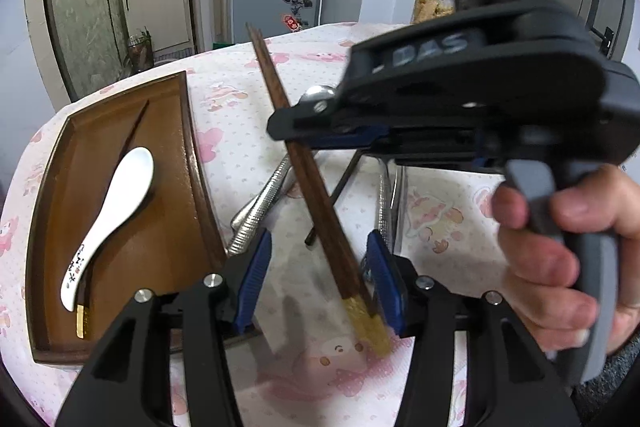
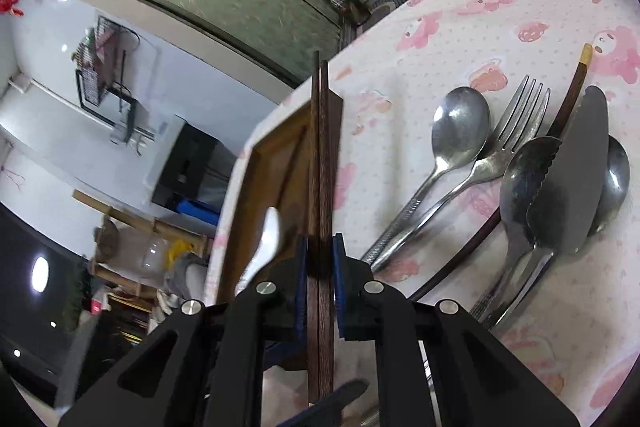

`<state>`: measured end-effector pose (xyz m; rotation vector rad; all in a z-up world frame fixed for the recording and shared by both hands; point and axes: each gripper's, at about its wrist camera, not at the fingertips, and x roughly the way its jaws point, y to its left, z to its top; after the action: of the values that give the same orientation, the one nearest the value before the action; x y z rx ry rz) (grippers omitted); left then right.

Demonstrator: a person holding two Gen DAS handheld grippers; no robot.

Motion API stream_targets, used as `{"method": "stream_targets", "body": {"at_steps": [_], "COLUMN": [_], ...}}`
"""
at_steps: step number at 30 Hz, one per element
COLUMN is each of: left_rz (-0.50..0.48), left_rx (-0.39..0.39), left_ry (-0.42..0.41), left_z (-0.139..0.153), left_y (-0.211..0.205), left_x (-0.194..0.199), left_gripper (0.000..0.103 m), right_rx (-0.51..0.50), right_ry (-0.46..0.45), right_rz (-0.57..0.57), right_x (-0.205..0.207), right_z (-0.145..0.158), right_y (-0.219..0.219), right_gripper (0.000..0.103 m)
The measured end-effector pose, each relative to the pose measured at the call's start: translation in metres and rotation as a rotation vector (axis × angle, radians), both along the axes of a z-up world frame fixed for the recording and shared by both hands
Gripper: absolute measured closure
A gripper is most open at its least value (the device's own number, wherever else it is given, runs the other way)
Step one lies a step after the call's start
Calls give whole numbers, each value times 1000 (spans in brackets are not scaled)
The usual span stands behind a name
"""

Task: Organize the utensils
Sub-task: 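Lower the chopsticks into the tray beside the spoon and release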

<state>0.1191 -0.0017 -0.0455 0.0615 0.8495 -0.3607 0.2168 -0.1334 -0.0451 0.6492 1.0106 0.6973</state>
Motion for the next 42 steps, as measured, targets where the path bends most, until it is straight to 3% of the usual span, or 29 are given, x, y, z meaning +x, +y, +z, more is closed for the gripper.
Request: {"method": "stream_targets", "body": {"at_steps": [2, 4, 16, 25, 33, 42], "left_rz": [-8, -13, 1, 81, 163, 213], "left_rx": [-3, -5, -14, 5, 12, 50], "left_ry": [1, -7, -55, -78, 2, 31], "left_z": [1, 3, 25, 44, 34, 18], "left_y": [-1, -1, 17, 68, 123, 146], "left_x": [1, 0, -9, -17, -8, -3], "left_gripper": [80, 92, 94, 94, 94, 94], "right_rx": [12, 16, 52, 76, 69, -64], "right_ry": [-15, -29, -59, -75, -6, 17], "right_rz": [-15, -34, -28, 50, 107, 112], "right_x": [-5, -7, -14, -9, 7, 22], "right_z": [6, 9, 24, 41, 22, 0], "right_y": [-4, -9, -8, 53, 117, 160], "right_gripper": [91, 91, 91, 91, 91, 85]}}
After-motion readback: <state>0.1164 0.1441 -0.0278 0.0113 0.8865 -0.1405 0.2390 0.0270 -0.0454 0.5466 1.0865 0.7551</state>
